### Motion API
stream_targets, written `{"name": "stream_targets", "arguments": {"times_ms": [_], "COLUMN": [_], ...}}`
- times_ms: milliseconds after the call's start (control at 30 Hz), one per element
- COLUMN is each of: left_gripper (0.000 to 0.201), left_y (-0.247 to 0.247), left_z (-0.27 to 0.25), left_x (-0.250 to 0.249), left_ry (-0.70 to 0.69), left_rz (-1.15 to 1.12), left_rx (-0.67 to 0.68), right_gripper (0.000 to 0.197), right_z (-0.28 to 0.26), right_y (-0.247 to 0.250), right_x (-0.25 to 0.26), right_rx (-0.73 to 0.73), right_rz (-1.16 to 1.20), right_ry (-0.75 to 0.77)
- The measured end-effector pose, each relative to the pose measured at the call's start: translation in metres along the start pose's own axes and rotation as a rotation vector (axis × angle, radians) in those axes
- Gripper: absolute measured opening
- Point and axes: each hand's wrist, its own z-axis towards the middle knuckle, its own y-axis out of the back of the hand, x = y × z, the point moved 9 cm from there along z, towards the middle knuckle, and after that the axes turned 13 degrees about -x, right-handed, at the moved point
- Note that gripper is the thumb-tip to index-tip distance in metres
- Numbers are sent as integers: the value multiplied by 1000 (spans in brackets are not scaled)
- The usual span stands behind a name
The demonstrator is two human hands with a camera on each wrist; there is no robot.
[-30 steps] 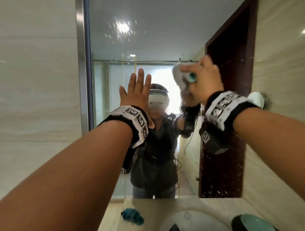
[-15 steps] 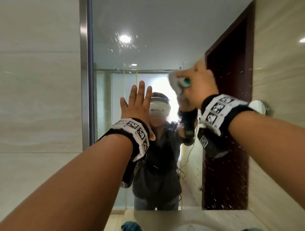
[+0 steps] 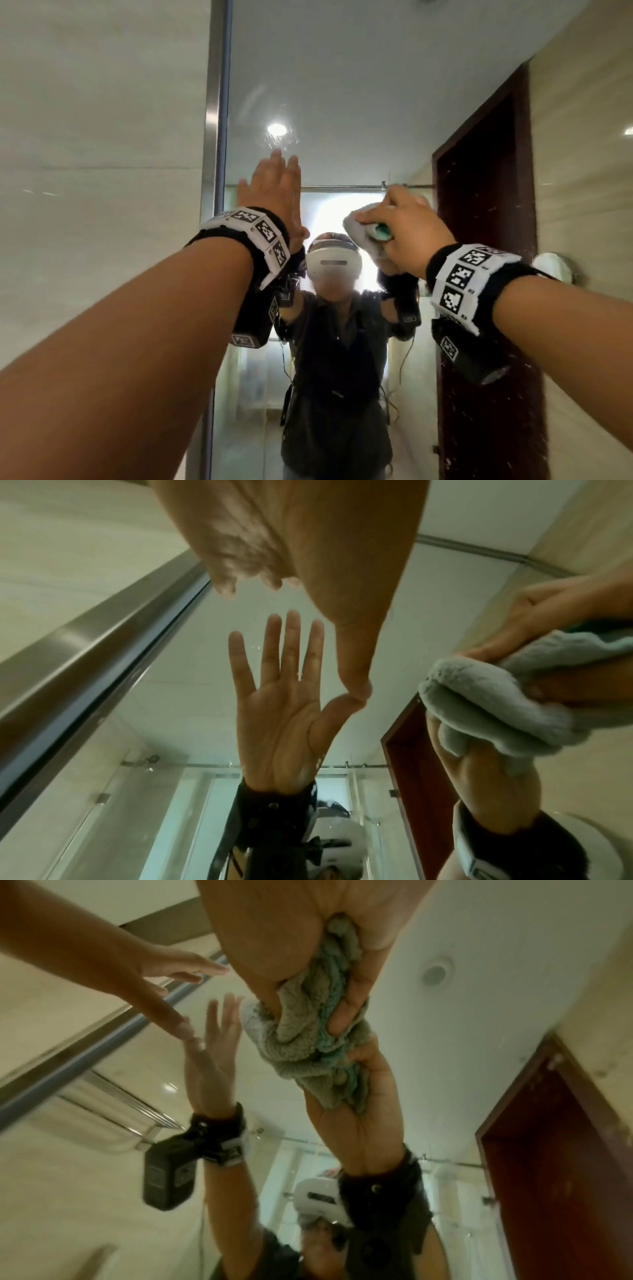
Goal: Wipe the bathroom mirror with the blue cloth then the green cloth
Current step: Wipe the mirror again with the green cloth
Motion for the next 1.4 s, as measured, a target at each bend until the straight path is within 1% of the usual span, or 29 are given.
{"name": "stream_targets", "arguments": {"times_ms": [67,133,200,233,300,367,467,500,533,567,600,700,733,800,867,967,1033,1067,1100,1167,1200,1233,1333,1400], "left_gripper": [113,113,114,114,115,116,119,121,122,124,125,132,136,140,141,141,141,141,141,140,140,140,140,140], "left_y": [-7,-11,-11,-11,-11,-13,-13,-13,-13,-13,-13,-14,-15,-17,-18,-16,-15,-15,-14,-14,-15,-15,-16,-15], "left_z": [4,6,6,7,7,7,8,8,8,8,8,7,7,7,7,7,6,5,5,3,2,3,5,6], "left_x": [1,2,2,2,3,4,5,5,4,5,5,3,2,1,2,3,3,3,2,1,2,2,4,3], "left_ry": [6,2,-18,-26,-36,-34,-31,-28,-26,-26,-25,-8,4,24,31,32,34,31,27,19,17,14,10,15], "left_rz": [-61,-78,-57,-47,-41,-49,-58,-65,-73,-79,-84,-94,-87,-69,-64,-58,-58,-61,-68,-80,-82,-78,-68,-70], "left_rx": [49,62,60,59,63,77,89,95,102,108,113,124,127,138,139,139,142,143,142,139,137,133,126,131], "right_gripper": [46,47,41,36,31,32,33,32,31,30,33,45,45,44,41,31,31,31,32,36,39,42,40,38], "right_z": [21,45,70,84,105,114,105,102,102,108,117,140,143,143,140,132,130,132,136,148,151,153,148,134], "right_y": [13,25,31,32,31,17,-6,-10,-8,-4,0,21,23,19,12,-2,-3,1,10,29,33,33,23,10], "right_x": [-13,-27,-28,-23,-5,20,61,67,68,63,51,24,23,28,43,76,83,79,71,40,26,20,32,49], "right_rx": [-82,-186,-249,-280,-313,-268,-180,-169,-162,-158,-165,-267,-290,-289,-264,-189,-131,-129,-161,-269,-301,-313,-313,-270], "right_rz": [-22,-35,7,34,83,102,31,12,7,4,1,26,19,8,7,6,0,-5,-7,11,3,-22,-77,-59], "right_ry": [-54,-170,-259,-269,-255,-211,-44,9,28,27,-8,-149,-171,-193,-150,21,79,86,67,-63,-121,-143,-80,-18]}}
